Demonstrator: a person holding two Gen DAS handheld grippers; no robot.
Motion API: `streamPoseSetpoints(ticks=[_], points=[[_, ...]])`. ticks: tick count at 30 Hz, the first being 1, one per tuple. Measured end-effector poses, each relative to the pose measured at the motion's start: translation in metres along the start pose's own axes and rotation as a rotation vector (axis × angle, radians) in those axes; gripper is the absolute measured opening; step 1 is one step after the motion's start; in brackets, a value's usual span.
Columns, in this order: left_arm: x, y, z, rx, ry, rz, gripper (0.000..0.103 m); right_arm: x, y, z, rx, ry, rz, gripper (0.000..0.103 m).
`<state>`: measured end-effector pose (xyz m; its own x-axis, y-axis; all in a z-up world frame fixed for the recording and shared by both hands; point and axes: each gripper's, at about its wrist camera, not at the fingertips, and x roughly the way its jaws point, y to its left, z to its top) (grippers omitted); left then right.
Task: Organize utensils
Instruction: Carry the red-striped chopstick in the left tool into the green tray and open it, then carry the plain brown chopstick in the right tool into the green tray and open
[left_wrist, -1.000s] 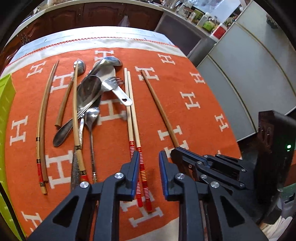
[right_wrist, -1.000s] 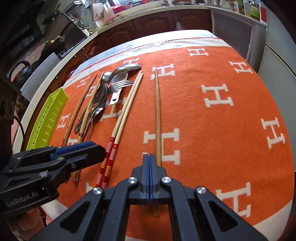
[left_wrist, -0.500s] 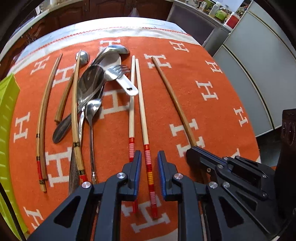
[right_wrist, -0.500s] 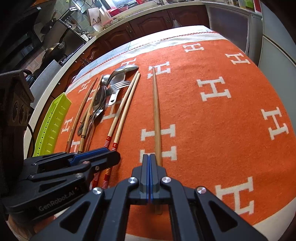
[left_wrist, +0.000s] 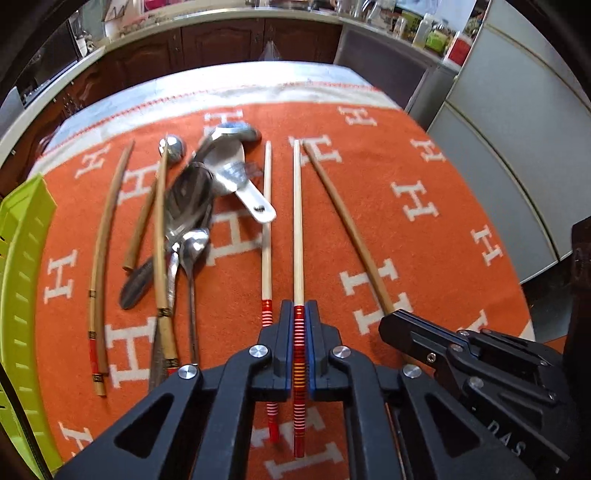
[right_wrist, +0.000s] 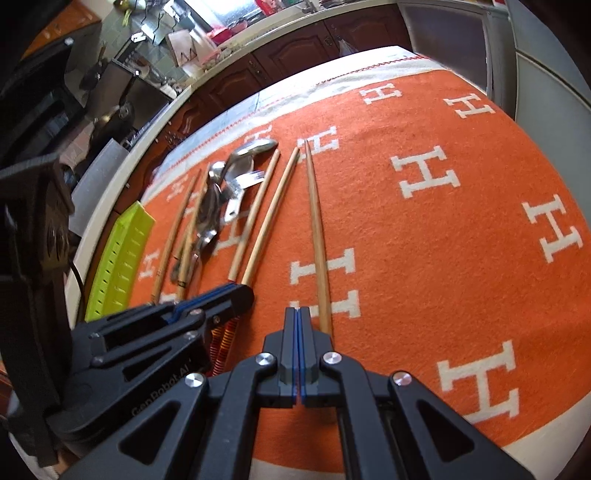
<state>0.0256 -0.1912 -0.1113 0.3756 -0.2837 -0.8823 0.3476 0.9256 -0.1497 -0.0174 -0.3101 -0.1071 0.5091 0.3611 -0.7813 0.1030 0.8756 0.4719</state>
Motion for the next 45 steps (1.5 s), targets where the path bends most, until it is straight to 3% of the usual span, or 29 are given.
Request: streamPoseSetpoints(ticks=[4, 11, 17, 22, 27, 34, 35, 36, 38, 42, 45], points=[[-0.022, 0.003, -0.001, -0.003, -0.051, -0.014, 0.003, -0.01, 0.003, 0.002, 0.026, -0.021, 0.025, 0.0], [-0.064, 0.03, 0.0, -0.045, -0.119, 0.0, 0.003, -0.007, 0.0, 0.011, 0.035, -0.028, -0.033, 0.0], [-0.111, 0.097, -0.002, -0.141, -0.184, 0.107, 0.003, 0.004, 0.002, 0.026, -0.016, -0.049, -0.095, 0.013], [-0.137, 0.156, -0.013, -0.157, -0.189, 0.251, 0.003, 0.017, 0.012, 0.031, -0.089, -0.04, -0.166, 0.019], [-0.14, 0.207, -0.03, -0.196, -0.15, 0.318, 0.003, 0.031, 0.022, 0.027, -0.166, -0.024, -0.259, 0.019], [-0.108, 0.253, -0.054, -0.229, -0.046, 0.312, 0.004, 0.04, 0.041, 0.023, -0.258, -0.021, -0.404, 0.018], [-0.103, 0.256, -0.055, -0.237, -0.038, 0.314, 0.004, 0.04, 0.042, 0.023, -0.258, -0.021, -0.419, 0.012], [-0.099, 0.263, -0.058, -0.255, -0.027, 0.305, 0.004, 0.041, 0.042, 0.024, -0.252, -0.019, -0.426, 0.006], [-0.097, 0.271, -0.06, -0.289, -0.026, 0.287, 0.006, 0.04, 0.04, 0.026, -0.216, -0.015, -0.424, 0.006], [-0.103, 0.273, -0.061, -0.304, -0.064, 0.29, 0.021, 0.033, 0.035, 0.031, -0.119, 0.001, -0.377, 0.006], [-0.111, 0.271, -0.062, -0.296, -0.091, 0.294, 0.023, 0.02, 0.039, 0.033, -0.069, -0.015, -0.344, 0.006]])
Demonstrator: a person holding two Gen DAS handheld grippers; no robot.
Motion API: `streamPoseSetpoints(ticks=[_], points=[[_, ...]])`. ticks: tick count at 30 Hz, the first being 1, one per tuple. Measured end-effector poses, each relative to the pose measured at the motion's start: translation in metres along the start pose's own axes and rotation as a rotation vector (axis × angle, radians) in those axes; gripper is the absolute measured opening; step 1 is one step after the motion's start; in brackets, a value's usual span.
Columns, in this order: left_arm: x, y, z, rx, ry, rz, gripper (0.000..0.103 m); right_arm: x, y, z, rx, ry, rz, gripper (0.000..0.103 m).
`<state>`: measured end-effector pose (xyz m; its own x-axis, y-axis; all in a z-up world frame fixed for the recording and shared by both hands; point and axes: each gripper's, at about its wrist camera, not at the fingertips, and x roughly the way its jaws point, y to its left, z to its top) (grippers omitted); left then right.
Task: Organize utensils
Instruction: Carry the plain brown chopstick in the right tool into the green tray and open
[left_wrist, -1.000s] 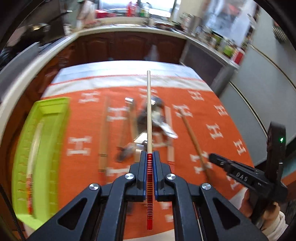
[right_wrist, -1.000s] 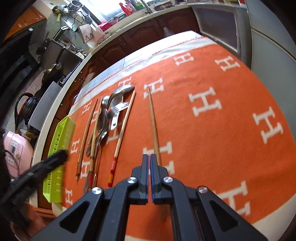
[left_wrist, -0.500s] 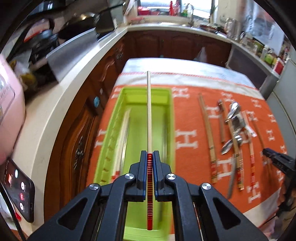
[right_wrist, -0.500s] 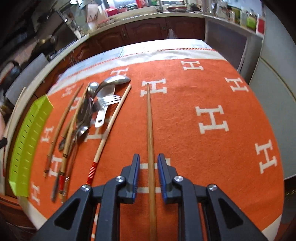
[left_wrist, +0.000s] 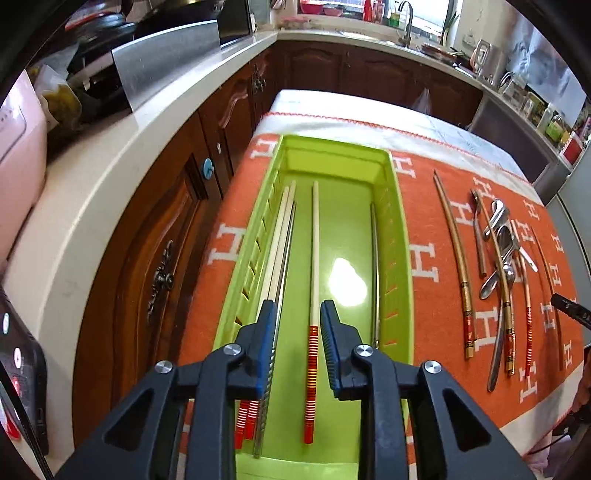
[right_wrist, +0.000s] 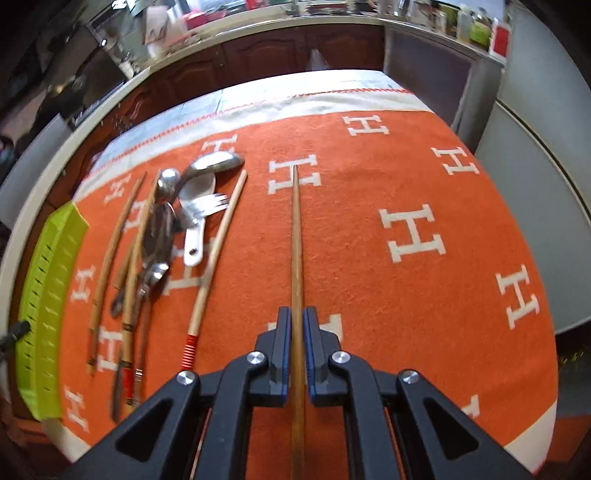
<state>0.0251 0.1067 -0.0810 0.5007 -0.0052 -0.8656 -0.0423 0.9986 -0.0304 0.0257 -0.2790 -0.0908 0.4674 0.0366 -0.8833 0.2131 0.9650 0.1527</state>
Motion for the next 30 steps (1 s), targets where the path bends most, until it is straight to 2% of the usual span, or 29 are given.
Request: streamPoseSetpoints(ticks=[3, 7, 12, 16, 22, 27, 30], points=[[-0.01, -0.004, 0.002, 0.012, -0.027, 0.006, 0.025, -0.022, 0.011, 0.001, 0.027, -0.014, 0.072, 0.006], [-0.023, -0.005, 0.005, 0.006, -0.052, 0.029, 0.044, -0.043, 0.041, 0.002, 0.002, -0.016, 0.178, 0.006], [-0.042, 0.003, 0.009, -0.026, -0.079, 0.031, 0.046, -0.054, 0.101, 0.002, -0.075, 0.018, 0.313, 0.006], [-0.055, 0.01, 0.01, -0.04, -0.111, 0.077, 0.064, -0.051, 0.155, -0.001, -0.14, 0.064, 0.396, 0.006], [-0.06, 0.026, 0.007, -0.082, -0.108, 0.098, 0.066, -0.03, 0.228, 0.002, -0.143, 0.139, 0.507, 0.006], [-0.061, 0.036, 0.003, -0.11, -0.1, 0.098, 0.066, -0.003, 0.274, -0.001, -0.135, 0.189, 0.507, 0.007], [-0.062, 0.039, 0.001, -0.118, -0.102, 0.109, 0.066, 0.012, 0.283, -0.004, -0.097, 0.231, 0.508, 0.007]])
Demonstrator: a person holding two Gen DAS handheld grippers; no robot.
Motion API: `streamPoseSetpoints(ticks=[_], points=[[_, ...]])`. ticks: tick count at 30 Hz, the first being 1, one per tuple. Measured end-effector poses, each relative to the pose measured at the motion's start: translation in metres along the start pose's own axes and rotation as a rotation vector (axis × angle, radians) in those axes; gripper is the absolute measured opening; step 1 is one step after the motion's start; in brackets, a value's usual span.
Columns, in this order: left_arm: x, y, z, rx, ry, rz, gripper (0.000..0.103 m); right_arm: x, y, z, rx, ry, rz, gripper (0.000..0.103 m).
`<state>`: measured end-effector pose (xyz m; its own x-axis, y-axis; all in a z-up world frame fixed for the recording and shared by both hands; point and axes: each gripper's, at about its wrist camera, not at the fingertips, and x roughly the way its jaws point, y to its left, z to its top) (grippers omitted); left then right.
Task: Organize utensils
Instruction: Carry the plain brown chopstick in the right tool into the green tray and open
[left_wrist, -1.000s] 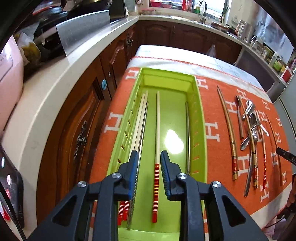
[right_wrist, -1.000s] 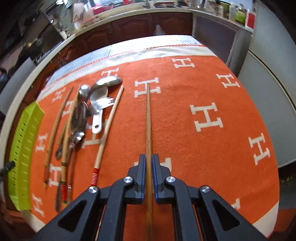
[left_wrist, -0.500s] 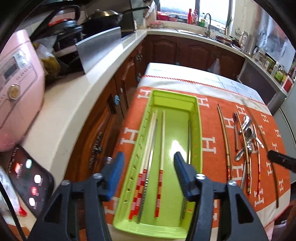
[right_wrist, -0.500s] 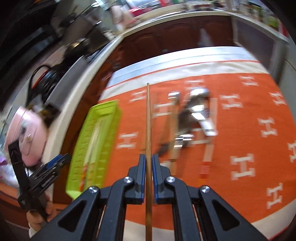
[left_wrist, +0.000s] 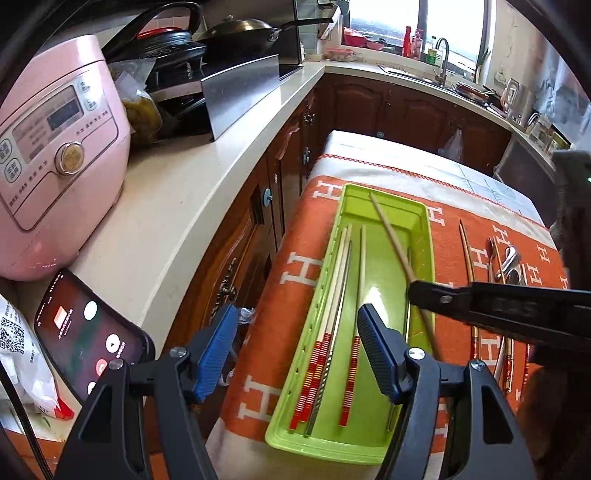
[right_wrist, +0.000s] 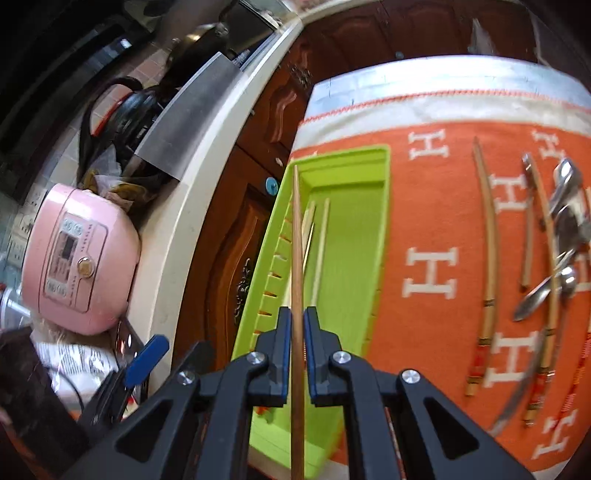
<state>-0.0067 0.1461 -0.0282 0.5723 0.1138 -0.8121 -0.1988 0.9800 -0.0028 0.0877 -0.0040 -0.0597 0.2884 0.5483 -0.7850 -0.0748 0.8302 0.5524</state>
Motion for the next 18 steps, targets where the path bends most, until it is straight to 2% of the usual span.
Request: streamPoseSetpoints(ticks=[3, 9, 18], points=[[0.002, 0.0, -0.001, -0.005, 0.008, -0.004, 0.066, 0.014, -0.002, -0.001, 0.018, 0.051, -0.003, 0.007], [0.008, -0.006, -0.004, -0.002, 0.033, -0.015, 0.066, 0.006, -0.006, -0.009, -0.033, 0.043, -0.013, 0.008], [0.004, -0.035, -0.006, 0.048, 0.055, -0.074, 0.066, -0.041, -0.043, -0.011, -0.09, -0.045, -0.07, 0.008]])
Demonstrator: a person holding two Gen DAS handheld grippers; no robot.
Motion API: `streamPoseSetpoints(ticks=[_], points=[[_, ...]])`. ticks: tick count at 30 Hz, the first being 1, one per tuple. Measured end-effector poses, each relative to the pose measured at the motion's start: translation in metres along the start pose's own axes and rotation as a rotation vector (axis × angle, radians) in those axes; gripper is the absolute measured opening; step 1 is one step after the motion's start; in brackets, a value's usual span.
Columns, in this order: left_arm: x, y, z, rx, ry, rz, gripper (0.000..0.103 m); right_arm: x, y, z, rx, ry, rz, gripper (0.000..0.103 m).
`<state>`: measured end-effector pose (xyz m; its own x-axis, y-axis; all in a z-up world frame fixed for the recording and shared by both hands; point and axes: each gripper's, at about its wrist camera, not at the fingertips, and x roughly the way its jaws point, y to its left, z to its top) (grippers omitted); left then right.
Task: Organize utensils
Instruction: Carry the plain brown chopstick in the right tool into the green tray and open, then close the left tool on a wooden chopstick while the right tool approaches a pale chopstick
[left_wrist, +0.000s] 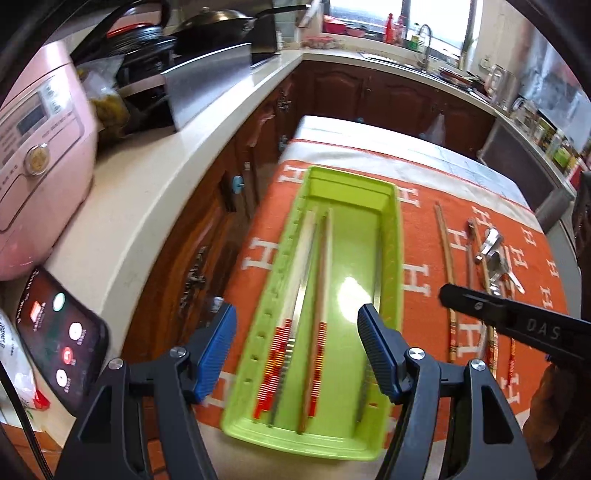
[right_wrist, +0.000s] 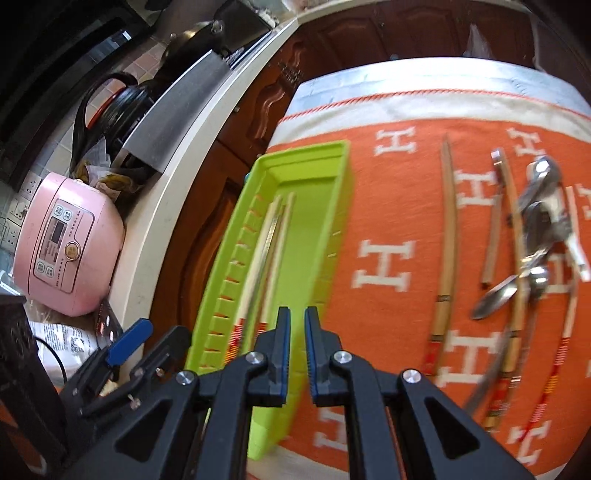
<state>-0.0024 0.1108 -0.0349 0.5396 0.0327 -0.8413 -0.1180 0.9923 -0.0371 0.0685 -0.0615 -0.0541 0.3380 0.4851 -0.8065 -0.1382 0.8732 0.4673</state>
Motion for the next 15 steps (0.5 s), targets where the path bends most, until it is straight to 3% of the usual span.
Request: streamPoseSetpoints(ticks=[7, 15], points=[[0.004, -0.046, -0.002, 0.05, 0.026, -0.144, 0.066, -0.056, -0.053, -0.014, -0.03, -0.12, -0.094, 0.007], [0.027, -0.12, -0.01, 0.126, 0.104, -0.311, 0.066, -0.094, -0.113, -0.037, -0.01, -0.194, -0.213, 0.007]])
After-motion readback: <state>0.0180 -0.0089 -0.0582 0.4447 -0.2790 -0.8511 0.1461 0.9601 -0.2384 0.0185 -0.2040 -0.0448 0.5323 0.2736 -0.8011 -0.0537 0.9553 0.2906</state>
